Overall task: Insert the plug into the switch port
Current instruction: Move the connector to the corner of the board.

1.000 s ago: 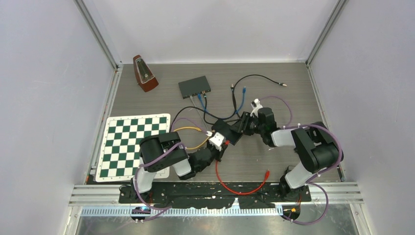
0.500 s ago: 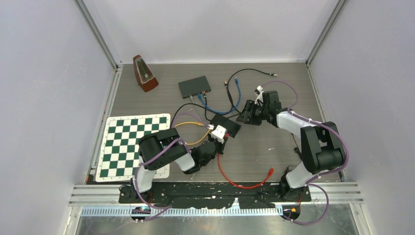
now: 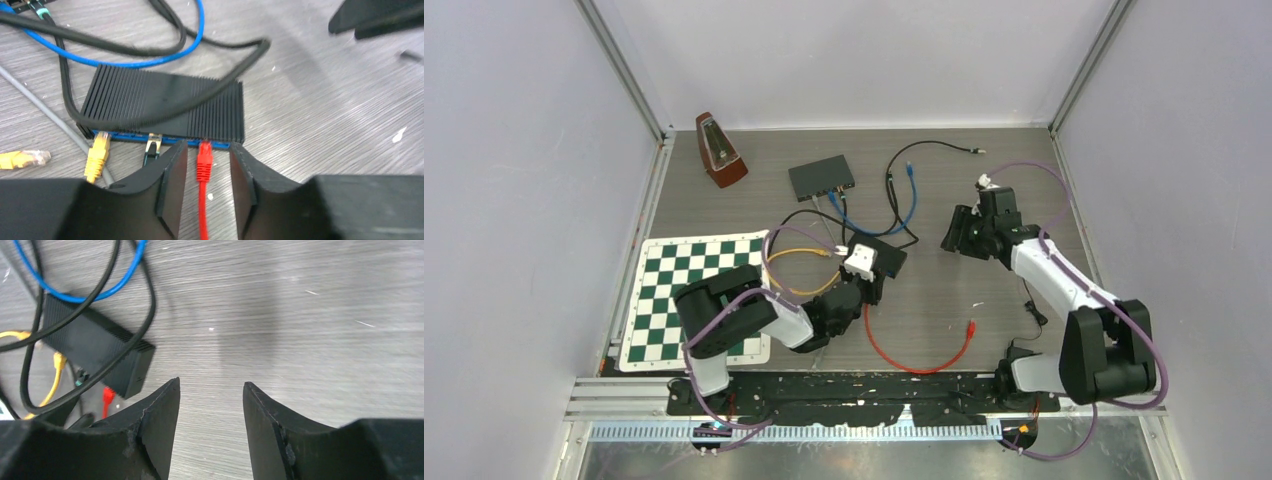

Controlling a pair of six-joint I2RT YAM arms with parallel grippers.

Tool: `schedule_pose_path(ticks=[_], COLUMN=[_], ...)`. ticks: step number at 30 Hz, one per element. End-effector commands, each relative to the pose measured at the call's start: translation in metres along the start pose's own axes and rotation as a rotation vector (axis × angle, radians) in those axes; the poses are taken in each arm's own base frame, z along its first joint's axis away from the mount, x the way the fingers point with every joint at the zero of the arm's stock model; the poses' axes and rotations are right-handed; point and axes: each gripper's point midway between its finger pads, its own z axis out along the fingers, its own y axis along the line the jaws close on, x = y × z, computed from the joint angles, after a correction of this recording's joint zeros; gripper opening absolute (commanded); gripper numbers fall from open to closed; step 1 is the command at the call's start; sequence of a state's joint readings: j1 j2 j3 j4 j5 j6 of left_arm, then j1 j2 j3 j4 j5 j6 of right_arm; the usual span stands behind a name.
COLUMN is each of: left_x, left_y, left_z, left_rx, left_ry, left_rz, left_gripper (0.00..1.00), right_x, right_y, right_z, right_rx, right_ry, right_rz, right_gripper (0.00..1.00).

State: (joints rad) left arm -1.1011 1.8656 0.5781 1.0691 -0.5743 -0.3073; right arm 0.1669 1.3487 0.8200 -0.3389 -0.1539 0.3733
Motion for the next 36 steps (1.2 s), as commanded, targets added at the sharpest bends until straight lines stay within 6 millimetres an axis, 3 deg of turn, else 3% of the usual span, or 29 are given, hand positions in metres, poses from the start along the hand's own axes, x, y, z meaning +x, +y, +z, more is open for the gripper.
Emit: schedule_pose_path(ticks=[1, 3, 8, 11, 12, 14, 17, 24, 28, 32, 36], left_x=[-0.035, -0.034, -0.039, -0.053, -0.058, -0.068, -0.080, -0.102, -0.122, -0.133, -0.162], left_y=[-0.012, -0.017, -0.029, -0.033, -0.035, -0.035, -0.025, 0.033, 0.054, 0.061, 0.062], left_z=[-0.013, -0.021, -0.046, -0.060, -0.064, -0.072, -0.082, -0.117, -0.142, -0.164, -0.186], left_rx=[0.040, 0.063, 0.118, 0.168, 0.188, 0.204, 0.168, -0.058, -0.095, -0.023, 0.055], left_ry=[-0.068, -0.061, -0.068, -0.074, -0.072, -0.052, 0.009, 0.150, 0.204, 0.204, 0.147], left_rz=[-0.082, -0.088, -0.089, -0.074, -0.061, -0.021, 0.050, 0.170, 0.218, 0.271, 0.292], left_gripper=[0.44, 0.49, 0.59, 0.66, 0.72, 0.97, 1.00, 0.99, 0.99, 0.99, 0.98], right_x=[0.007, 0.008, 0.013, 0.039, 0.045, 0.056, 0.063, 0.080, 0.087, 0.095, 0.100], right_y=[-0.042, -0.054, -0.099, -0.120, -0.125, -0.135, -0.144, -0.159, -0.164, -0.165, -0.169], right_z=[-0.026, -0.033, -0.080, -0.111, -0.118, -0.135, -0.149, -0.143, -0.137, -0.123, -0.106], right_rx=[0.213, 0.280, 0.592, 0.767, 0.804, 0.874, 0.899, 0.969, 1.013, 0.978, 0.933], right_ry=[-0.053, -0.078, -0.142, -0.121, -0.121, -0.143, -0.219, -0.227, -0.205, -0.223, -0.217], right_rz=[0.077, 0.127, 0.241, 0.360, 0.382, 0.415, 0.451, 0.477, 0.511, 0.576, 0.604], right_gripper=[0.57, 0.60, 0.71, 0.74, 0.75, 0.80, 0.95, 0.98, 0.99, 0.96, 0.95])
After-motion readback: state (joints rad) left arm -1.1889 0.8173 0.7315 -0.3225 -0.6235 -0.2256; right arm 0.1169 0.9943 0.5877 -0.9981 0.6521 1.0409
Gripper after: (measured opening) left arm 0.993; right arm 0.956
